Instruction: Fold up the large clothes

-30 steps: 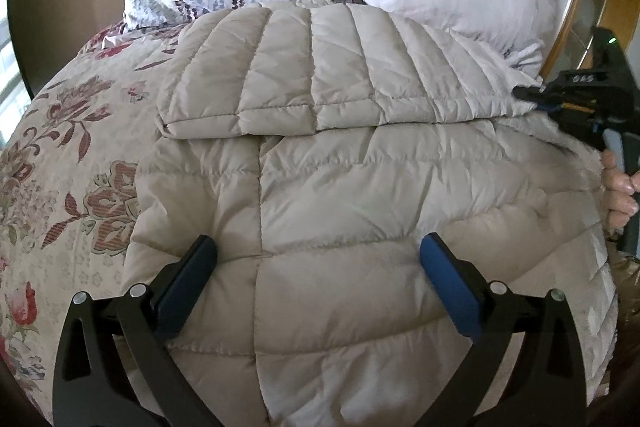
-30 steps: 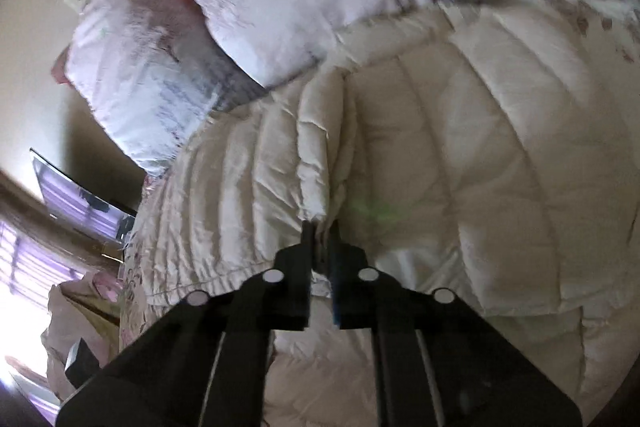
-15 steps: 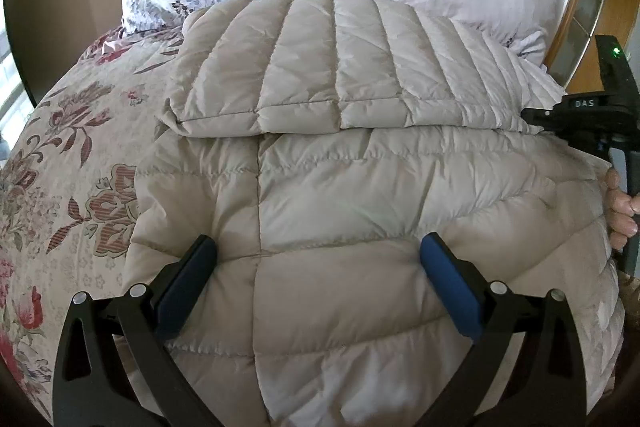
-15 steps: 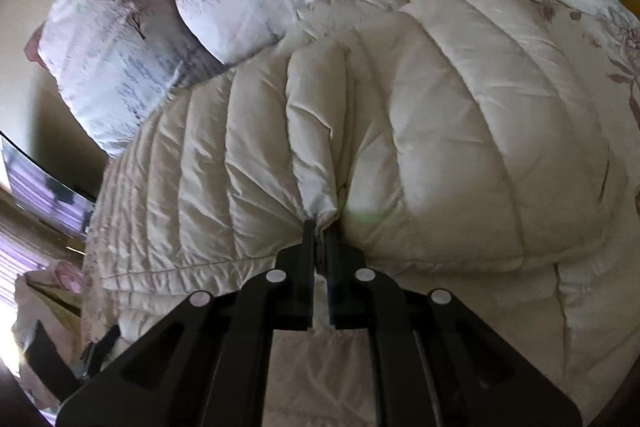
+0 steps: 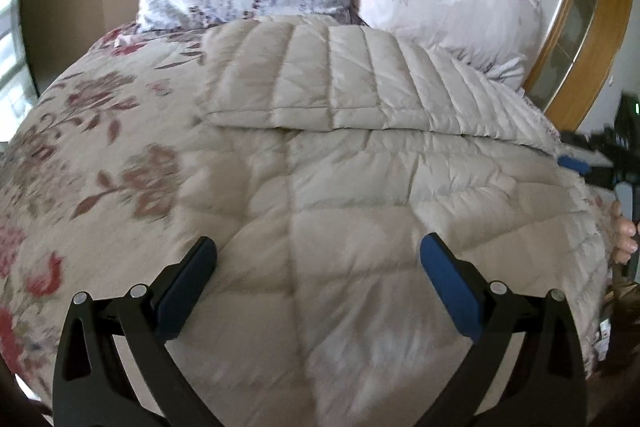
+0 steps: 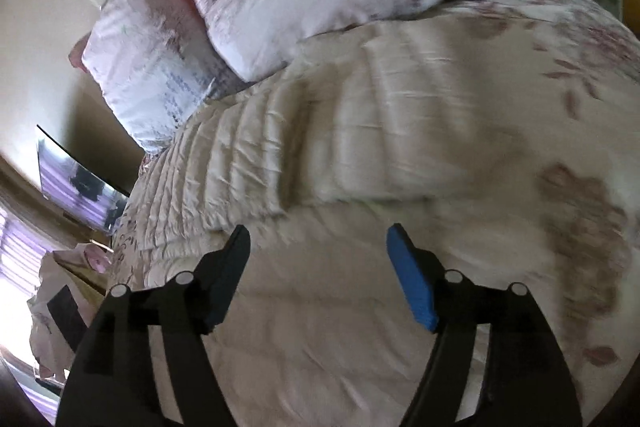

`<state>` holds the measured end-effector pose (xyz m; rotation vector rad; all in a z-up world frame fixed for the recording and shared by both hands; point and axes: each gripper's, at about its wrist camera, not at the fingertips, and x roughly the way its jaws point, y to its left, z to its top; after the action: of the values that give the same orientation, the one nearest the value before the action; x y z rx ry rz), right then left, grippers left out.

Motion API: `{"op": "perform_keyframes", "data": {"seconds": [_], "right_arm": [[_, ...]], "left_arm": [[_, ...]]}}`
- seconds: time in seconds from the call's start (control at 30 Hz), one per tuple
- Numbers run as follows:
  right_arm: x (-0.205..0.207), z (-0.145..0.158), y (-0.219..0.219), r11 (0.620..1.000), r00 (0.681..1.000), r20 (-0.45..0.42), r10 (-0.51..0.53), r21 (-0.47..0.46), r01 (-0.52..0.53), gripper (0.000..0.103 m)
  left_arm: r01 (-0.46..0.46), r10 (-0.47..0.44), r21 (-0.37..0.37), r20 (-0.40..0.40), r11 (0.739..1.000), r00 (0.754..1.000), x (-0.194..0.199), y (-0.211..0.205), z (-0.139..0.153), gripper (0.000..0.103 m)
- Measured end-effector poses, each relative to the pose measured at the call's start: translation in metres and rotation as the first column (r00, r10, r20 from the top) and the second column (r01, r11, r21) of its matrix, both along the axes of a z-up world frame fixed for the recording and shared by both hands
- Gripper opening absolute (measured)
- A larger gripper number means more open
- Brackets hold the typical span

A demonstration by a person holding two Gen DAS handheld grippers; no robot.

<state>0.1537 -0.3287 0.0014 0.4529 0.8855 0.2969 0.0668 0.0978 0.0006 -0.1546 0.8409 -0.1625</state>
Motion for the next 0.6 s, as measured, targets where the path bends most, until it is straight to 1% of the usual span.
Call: {"op": "perform_keyframes", "data": {"seconds": [0.07, 0.2, 0.3, 0.4, 0.43, 0.5, 0.6], "right_arm": [[-0.018, -0.001, -0.024, 0.999, 0.999, -0.012, -0.032, 0.002, 0.032, 0.072], [-0.052, -0.008, -0.064, 0.996, 0.995, -0.049, -0.087, 0.01, 0.087, 0.074], [-0.075, -0.017, -0.086, 0.995, 0.991, -0.094, -0.095, 0.028, 0.098, 0.074], [-0.091, -0.029, -0.093, 0.996, 0.988, -0.137, -0.064, 0.057, 0.072, 0.074], [-0.095, -0.032, -0.094, 0.996, 0.988, -0.147, -0.055, 0.064, 0.065, 0.074], [-0.107, -0.037, -0.094, 0.995, 0.986, -0.165, -0.017, 0.099, 0.033, 0.074], [-0.125, -0.042, -0.092, 0.991, 0.984, -0.177, 0.025, 0.132, -0.001, 0.077]], "left_arm": [[-0.019, 0.019, -0.005, 0.011, 1.0, 1.0, -0.013, 0.016, 0.006, 0.102], [-0.064, 0.065, -0.046, 0.026, 0.997, 0.998, -0.038, 0.052, 0.014, 0.102], [-0.084, 0.085, -0.094, 0.005, 0.992, 0.996, -0.051, 0.072, 0.009, 0.102], [-0.082, 0.075, -0.193, -0.042, 0.978, 0.996, -0.065, 0.089, -0.004, 0.101], [-0.079, 0.069, -0.215, -0.051, 0.973, 0.996, -0.069, 0.091, -0.007, 0.1], [-0.067, 0.052, -0.261, -0.067, 0.963, 0.996, -0.076, 0.094, -0.014, 0.096], [-0.04, 0.027, -0.315, -0.045, 0.948, 0.999, -0.09, 0.094, -0.017, 0.095]]}}
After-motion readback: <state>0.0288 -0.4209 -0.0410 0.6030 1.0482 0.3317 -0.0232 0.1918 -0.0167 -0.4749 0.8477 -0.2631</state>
